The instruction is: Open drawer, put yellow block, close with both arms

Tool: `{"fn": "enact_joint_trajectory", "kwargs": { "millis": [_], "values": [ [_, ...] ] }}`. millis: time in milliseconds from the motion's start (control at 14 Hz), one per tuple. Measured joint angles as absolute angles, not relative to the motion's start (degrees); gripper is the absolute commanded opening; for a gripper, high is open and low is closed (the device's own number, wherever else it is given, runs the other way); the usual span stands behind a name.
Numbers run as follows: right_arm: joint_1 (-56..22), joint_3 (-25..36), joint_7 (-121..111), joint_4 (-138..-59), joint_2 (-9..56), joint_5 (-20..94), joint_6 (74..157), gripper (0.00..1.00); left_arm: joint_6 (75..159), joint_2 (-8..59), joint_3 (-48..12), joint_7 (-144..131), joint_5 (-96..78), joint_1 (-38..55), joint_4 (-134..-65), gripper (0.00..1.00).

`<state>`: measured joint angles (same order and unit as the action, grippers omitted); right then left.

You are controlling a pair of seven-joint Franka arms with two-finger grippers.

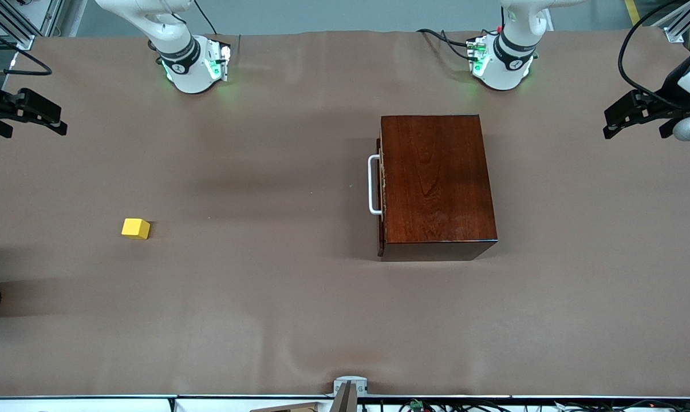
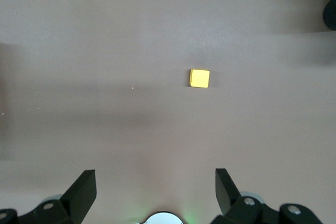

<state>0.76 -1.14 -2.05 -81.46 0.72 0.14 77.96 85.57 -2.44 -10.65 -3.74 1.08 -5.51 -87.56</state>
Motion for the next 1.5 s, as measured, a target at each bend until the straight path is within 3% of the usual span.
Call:
{"fn": "enact_joint_trajectory", "kwargs": {
  "millis": [286, 786, 1286, 1500],
  "values": [
    [0.76, -1.13, -2.05, -81.47, 0.73, 0.14, 77.96, 1.0, 85.57, -2.4, -13.74, -7.94, 1.02, -4.1, -87.56, 1.0],
    [0.77, -1.08, -2.05, -81.5, 0.73, 0.14, 77.96, 1.0, 86.2, 3.61, -28.24, -20.81, 1.08, -0.14, -86.43, 1.0],
    [0.78, -1.05, -2.05, -81.52, 0.74, 0.14, 77.96, 1.0, 87.85, 18.62, -28.77, -32.82, 7.5, 18.72, -76.63, 1.0],
    [0.78, -1.04, -2.05, -81.53, 0.74, 0.14, 77.96, 1.0, 91.77, 24.56, -25.3, -40.93, 7.7, 26.38, -73.89, 1.0]
  ]
}}
